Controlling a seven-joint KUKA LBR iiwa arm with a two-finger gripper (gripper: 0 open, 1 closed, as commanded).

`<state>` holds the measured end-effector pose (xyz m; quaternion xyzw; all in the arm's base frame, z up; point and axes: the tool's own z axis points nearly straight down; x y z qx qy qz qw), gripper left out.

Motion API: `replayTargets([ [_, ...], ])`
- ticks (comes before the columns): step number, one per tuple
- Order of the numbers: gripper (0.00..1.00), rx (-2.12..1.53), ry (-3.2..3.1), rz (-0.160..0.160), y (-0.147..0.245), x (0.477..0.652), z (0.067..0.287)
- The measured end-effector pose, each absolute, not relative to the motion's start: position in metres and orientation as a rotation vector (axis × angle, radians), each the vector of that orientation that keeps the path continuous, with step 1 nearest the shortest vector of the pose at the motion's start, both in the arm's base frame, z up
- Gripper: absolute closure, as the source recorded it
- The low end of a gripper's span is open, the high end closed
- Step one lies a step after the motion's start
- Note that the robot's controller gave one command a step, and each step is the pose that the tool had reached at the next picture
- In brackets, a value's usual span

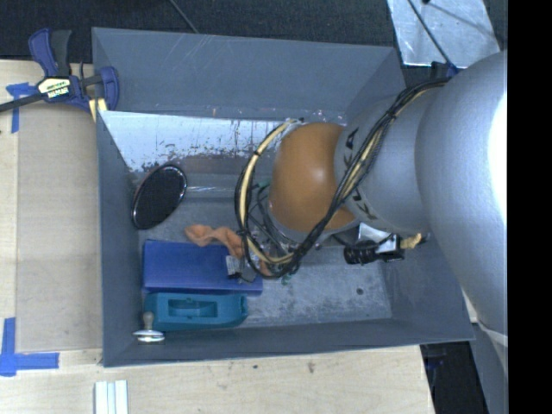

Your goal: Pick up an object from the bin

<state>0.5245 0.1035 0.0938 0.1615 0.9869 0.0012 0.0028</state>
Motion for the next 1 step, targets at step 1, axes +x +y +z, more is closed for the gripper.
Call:
replayTargets([
  [1, 1.00, 0.507, 3.095, 0.004, 0.1035, 0.5245, 0.0938],
])
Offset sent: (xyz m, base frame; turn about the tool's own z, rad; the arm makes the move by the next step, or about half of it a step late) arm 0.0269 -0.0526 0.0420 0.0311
